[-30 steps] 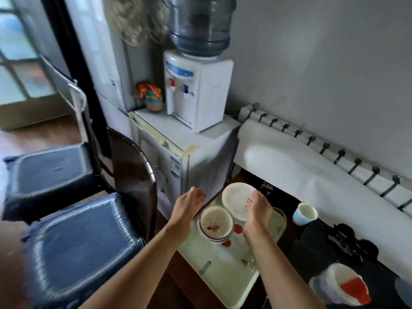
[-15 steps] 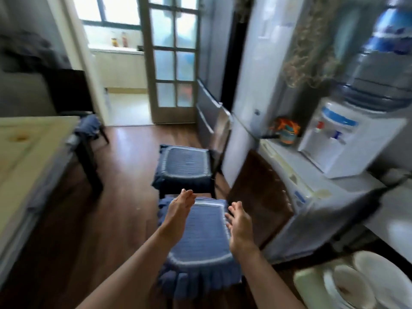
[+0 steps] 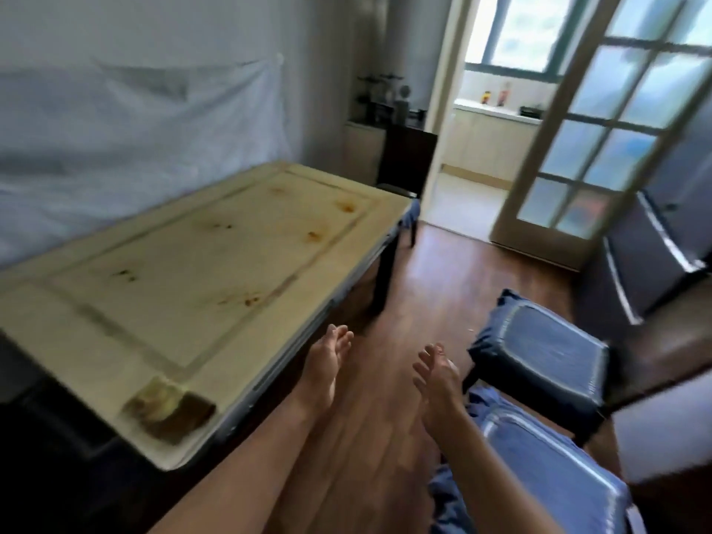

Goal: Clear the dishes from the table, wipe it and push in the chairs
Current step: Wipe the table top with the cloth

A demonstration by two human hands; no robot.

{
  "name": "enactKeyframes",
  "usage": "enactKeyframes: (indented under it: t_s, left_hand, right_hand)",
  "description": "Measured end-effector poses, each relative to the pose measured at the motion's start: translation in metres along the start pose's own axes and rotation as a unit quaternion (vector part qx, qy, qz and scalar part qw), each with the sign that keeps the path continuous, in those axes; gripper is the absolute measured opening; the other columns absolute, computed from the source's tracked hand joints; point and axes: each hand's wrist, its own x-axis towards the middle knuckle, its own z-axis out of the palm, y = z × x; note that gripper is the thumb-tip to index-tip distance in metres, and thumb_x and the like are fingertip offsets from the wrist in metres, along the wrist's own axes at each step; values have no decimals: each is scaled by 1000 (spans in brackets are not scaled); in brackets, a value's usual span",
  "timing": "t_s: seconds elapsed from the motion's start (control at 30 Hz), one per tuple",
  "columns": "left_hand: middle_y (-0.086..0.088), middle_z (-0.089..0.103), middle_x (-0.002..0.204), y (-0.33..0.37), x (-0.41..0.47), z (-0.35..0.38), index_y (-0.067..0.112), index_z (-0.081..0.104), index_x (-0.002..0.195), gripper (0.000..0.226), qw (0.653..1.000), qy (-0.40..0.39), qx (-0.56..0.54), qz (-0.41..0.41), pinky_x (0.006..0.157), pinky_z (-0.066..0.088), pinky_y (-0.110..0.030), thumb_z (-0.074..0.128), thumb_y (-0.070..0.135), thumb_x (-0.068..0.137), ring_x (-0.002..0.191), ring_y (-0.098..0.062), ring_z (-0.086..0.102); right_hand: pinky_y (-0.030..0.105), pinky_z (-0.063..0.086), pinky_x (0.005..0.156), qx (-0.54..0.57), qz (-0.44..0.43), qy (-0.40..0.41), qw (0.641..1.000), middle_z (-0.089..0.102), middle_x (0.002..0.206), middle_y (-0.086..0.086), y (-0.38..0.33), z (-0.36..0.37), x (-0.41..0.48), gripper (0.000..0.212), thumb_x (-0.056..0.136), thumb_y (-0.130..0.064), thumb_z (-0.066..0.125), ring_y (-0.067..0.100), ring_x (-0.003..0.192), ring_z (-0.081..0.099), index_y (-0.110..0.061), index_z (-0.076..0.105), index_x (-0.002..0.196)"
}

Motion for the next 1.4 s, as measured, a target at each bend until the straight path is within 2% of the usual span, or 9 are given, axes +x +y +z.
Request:
enactKeyframes:
  t_s: [0.1,0.2,0.33,0.5,0.73,0.93,1.17,1.3,1.4]
  left_hand:
    - [-13,43,144,15,5,-41,3,37,140,51,999,44,-17,17,109,25,-29,20,32,103,134,-23,39]
    - [-14,42,145,25,12,-78,2,35,141,52,995,91,-34,32,113,24,-34,21,33,103,135,-24,39]
    - [-13,42,145,34,25,-115,4,36,141,51,988,139,-40,51,113,25,-33,22,35,102,135,-23,38]
    - [-11,42,145,41,50,-141,7,37,140,52,978,191,-64,56,108,27,-29,22,38,102,136,-22,38]
    - [-11,45,143,43,81,-173,7,42,137,52,954,281,-83,60,108,27,-29,24,39,101,134,-22,40]
    - [-9,52,135,25,71,-223,5,49,132,42,922,381,-55,34,104,31,-28,33,29,101,127,-20,47]
    - [-5,63,117,8,66,-296,20,63,115,29,870,489,13,-61,88,51,-36,43,25,95,105,-23,59]
    - [-7,62,114,-2,67,-326,22,63,113,26,867,486,-9,-109,84,53,-36,43,25,97,103,-24,60]
    - [-6,63,115,-7,71,-340,20,63,114,27,868,479,0,-131,87,49,-33,41,22,98,103,-19,59]
  right_hand:
    - [48,44,91,-57,-5,-54,997,56,124,29,5,50,2,38,103,-27,33,40,108,56,-3,62,105]
    - [56,27,108,-53,28,-107,992,29,143,38,13,96,17,50,104,-25,33,53,131,32,14,36,135]
    - [14,37,90,-48,57,-192,979,32,151,21,29,142,37,46,105,-18,25,27,132,39,5,30,144]
    - [40,33,107,-110,41,-219,969,45,143,14,33,196,52,52,103,-35,32,31,130,44,-1,40,141]
    - [38,36,103,-162,64,-288,942,49,139,11,53,251,82,49,102,-37,35,25,115,51,-4,46,137]
    - [38,35,106,-222,113,-337,908,47,143,10,87,291,83,50,102,-36,33,28,127,48,-3,43,139]
    - [40,37,104,-287,145,-428,845,53,129,10,144,339,68,42,100,-24,45,24,115,51,-4,45,137]
    - [26,45,80,-378,144,-462,789,58,117,12,184,364,56,36,94,0,47,22,103,58,-8,53,128]
    - [28,52,77,-477,86,-484,729,60,117,7,221,379,43,37,88,-5,57,20,101,61,-20,56,122]
